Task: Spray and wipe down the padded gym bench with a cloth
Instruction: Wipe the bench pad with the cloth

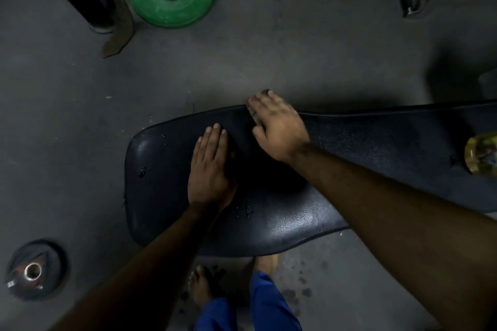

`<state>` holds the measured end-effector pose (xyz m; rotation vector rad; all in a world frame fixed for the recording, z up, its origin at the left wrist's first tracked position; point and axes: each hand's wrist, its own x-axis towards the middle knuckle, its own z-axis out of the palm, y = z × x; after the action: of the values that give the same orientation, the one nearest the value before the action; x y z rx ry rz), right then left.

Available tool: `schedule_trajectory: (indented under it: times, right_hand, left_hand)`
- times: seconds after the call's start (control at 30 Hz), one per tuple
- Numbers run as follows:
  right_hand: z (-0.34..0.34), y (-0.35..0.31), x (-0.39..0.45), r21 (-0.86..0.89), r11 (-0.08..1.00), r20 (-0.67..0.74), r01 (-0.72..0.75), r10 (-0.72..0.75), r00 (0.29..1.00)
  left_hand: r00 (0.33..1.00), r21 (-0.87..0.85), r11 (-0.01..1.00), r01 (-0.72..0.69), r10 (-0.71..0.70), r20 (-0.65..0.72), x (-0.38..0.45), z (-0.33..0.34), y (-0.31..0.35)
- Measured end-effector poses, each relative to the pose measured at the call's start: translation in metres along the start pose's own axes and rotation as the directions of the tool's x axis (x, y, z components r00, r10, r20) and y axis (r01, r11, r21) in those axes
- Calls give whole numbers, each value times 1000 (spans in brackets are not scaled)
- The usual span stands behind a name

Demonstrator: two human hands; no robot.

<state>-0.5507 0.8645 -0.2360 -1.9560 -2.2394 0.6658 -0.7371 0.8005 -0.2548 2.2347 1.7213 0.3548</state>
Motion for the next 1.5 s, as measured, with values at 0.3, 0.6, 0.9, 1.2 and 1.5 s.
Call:
schedule_trajectory:
  times: [0.3, 0.6, 0.9, 1.2, 1.5]
  right_hand:
    - [22, -50, 4, 12, 979, -147, -201, 201, 969]
    - [29, -71, 7, 22, 981, -163, -190, 191, 968]
    - [31, -69, -20, 23, 945, -182, -326, 325, 928]
    - [47, -61, -88, 61, 967, -222, -246, 254, 941]
    - [51, -49, -128, 45, 942, -303, -332, 330, 894]
  left_hand:
    - [998, -28, 997, 66, -66, 10, -9, -30, -20]
    - [999, -7, 999, 49, -50, -7, -57, -14, -45]
    - [995, -30, 994, 103, -103, 13, -54, -19, -42]
    - [997, -89, 993, 82, -81, 7, -98, -26, -39]
    - [998, 40, 999, 22, -24, 53, -103, -21, -44]
